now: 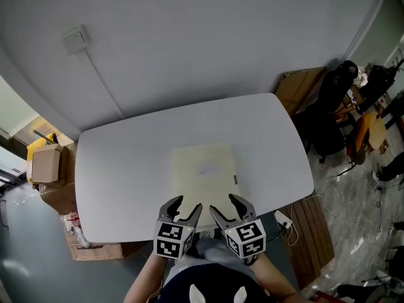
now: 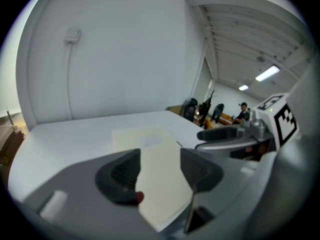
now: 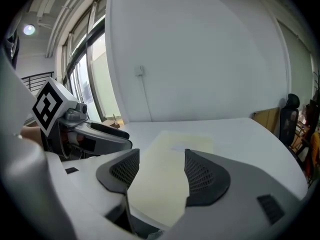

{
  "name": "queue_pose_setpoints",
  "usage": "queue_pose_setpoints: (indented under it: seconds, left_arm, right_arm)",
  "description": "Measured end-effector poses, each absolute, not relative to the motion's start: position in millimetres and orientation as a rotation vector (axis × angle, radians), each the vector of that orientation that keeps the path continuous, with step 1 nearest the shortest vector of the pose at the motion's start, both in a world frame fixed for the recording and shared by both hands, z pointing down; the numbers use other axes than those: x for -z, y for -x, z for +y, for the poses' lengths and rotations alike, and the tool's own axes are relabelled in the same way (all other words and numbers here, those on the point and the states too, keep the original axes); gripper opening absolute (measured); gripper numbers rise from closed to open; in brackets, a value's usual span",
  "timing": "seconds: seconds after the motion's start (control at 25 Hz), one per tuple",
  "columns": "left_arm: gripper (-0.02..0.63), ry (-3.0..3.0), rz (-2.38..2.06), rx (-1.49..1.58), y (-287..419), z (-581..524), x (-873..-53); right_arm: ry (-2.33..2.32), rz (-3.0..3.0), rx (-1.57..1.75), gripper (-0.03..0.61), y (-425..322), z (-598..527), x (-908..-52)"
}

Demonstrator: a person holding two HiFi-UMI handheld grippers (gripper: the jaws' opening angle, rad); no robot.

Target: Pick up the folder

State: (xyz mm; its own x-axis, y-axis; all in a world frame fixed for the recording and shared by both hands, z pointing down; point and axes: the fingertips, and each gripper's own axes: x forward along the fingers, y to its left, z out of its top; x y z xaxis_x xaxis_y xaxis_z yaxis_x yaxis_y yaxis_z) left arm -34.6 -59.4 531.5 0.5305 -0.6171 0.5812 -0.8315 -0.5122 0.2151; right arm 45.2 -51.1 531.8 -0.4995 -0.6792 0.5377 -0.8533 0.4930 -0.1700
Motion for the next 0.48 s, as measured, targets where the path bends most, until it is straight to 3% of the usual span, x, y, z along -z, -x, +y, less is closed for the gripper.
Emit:
queue_pose_setpoints:
  seconds: [0.48]
  left_arm:
    - [0.259,-2.225,-1.218,-0.649,39.3,-79.5,-566.9]
  right_arm:
    - [-1.237,-2.269,-0.631,0.258,-70.0,-79.0,-567.7]
